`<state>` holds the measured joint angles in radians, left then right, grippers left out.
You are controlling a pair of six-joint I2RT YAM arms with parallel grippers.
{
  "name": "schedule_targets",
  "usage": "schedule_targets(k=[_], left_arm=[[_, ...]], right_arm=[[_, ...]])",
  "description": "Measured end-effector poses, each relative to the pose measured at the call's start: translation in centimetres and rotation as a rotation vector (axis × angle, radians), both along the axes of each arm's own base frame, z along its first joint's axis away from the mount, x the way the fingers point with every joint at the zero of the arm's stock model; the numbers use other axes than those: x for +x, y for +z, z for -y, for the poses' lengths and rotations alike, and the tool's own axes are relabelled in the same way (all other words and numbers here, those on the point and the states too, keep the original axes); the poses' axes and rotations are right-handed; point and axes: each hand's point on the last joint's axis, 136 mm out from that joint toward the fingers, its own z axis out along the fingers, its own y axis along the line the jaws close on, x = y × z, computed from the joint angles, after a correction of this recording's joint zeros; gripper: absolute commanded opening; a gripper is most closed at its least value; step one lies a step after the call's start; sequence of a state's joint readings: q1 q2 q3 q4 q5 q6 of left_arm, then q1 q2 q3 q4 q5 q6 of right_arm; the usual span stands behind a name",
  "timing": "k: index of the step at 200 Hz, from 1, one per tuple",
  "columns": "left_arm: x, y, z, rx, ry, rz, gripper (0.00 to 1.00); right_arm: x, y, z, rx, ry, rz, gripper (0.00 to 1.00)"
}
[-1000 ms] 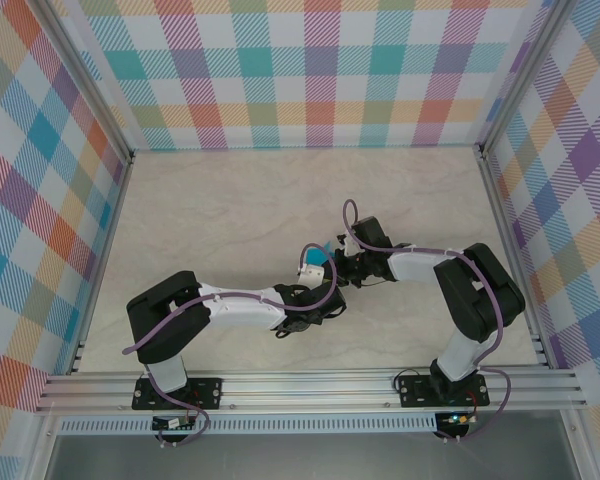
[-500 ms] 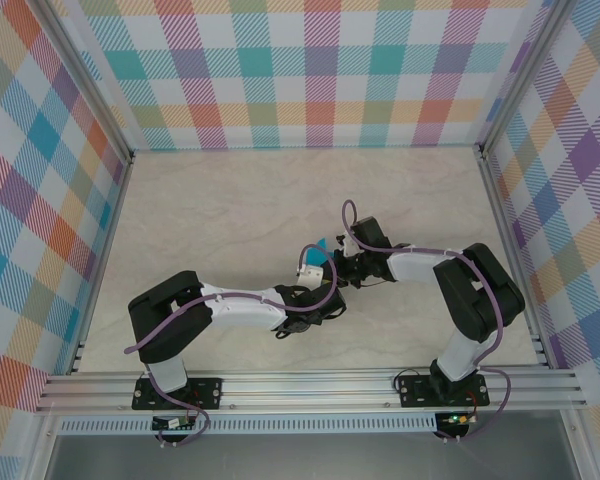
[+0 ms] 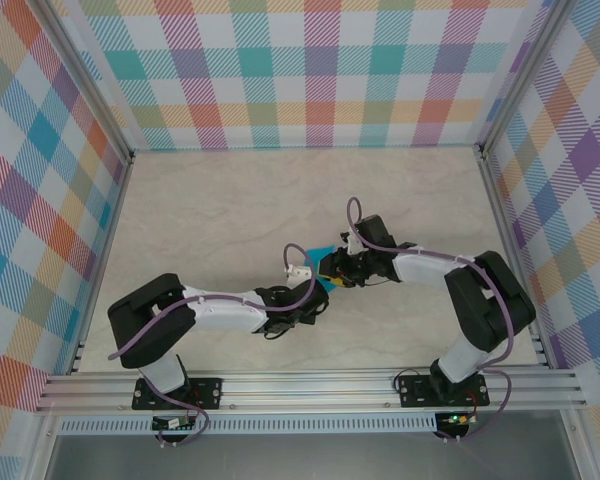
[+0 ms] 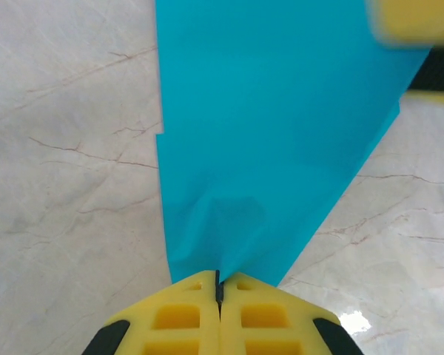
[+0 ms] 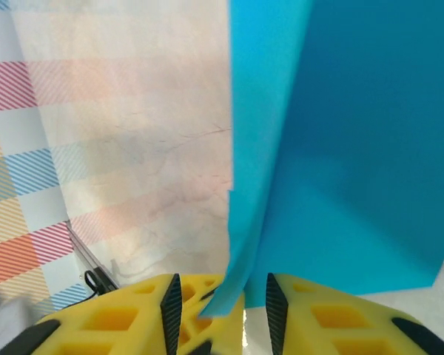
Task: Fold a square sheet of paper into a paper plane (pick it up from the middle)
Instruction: Fourth fold the wing at the center of the table.
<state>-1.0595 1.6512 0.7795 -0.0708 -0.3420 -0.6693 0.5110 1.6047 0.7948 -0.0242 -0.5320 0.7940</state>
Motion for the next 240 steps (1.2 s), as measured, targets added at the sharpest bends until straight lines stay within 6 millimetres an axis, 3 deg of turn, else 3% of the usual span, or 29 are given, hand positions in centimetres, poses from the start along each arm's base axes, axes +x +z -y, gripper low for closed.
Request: schedule_targets(k=[32,61,114,143,192,240], left_arm=[[0.0,-0.2,0.2,-0.102,-0.035,-0.047,0.00],[0.1,-0.4,0.5,-0.191,-0.061,-0.077,0.00],[0.3,-0.3,0.5,-0.313,-0.084,-0.113,0.00],[0.3,-0.3,0.2,-0.353,-0.089,-0.134,0.00],[0.3,-0.4,-0.2,-0.407,-0.078,-0.160,0.00],[0.3,-0.4,-0.2,-0.462,-0.065,-0.193,0.00]], right_arm=[[0.1,3.3,1.5,0.013,-0.038,0.110,0.52],[-0.4,4.3,2.3,0.010,-0.051,0.143,0.51],[-1.7,1.9,2.6,-0.006,-0.036,0.077,0.42],[-1.8,0.7,2.2,-0.009,-0.026,0.042,0.30],[-2.3,-0.5,0.4,0.022,0.015,0.009,0.14],[-2.0,-1.1,-1.6,0.056,0.037,-0.018,0.12]])
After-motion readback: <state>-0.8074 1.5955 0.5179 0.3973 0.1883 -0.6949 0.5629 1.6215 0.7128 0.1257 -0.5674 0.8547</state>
